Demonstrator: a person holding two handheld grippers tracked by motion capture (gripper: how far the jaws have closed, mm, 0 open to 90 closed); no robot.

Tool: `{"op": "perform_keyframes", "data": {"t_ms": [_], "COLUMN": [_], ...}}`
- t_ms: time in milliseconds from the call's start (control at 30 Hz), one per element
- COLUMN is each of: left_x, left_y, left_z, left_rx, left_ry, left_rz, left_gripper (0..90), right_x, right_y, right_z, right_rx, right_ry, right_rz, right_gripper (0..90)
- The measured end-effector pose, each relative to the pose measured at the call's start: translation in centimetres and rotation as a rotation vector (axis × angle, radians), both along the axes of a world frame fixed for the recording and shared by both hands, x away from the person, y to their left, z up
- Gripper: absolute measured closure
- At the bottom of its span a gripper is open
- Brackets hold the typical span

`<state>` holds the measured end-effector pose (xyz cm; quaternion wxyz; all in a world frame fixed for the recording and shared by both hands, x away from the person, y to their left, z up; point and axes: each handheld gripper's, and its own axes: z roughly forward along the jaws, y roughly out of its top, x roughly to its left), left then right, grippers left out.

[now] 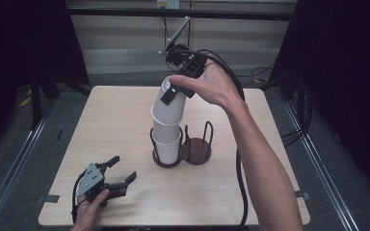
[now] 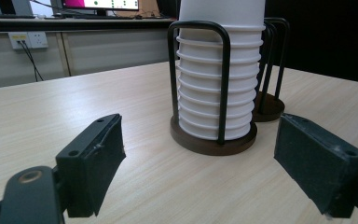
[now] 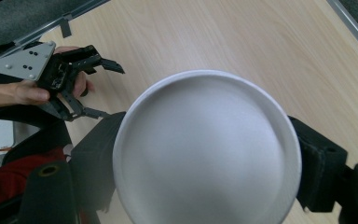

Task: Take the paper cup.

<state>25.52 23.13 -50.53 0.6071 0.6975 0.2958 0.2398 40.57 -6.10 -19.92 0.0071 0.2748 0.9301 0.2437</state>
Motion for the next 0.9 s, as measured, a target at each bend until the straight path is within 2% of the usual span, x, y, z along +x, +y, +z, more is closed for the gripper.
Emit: {"op": "perform_keyframes", "data": {"t_ms": [100, 167, 633, 900], "left_x": [0.0, 0.0, 0.0, 0.0], "left_y": [0.0, 0.0, -0.1, -0.1], "left_z": [0.0, 0.0, 0.0, 0.0], "left_rx": [-0.004, -0.003, 0.006, 0.002], "left_ry": [0.005, 0.004, 0.006, 0.008], "left_rz": [0.003, 0.003, -0.008, -0.009], "left_gripper": [15.7, 15.7, 15.7, 15.7], "right_x": [-0.2, -0.3, -1.4, -2.0], "right_y": [-0.2, -0.8, -2.9, -4.2], "right_z": [0.1, 0.1, 0.9, 0.6], "right_rx": [0.011, 0.045, 0.107, 0.153], "right_ry": [-0.005, -0.013, -0.043, -0.056], "right_rz": [-0.002, -0.004, -0.012, -0.015], "right_gripper": [22.5, 22.5, 22.7, 22.7]}}
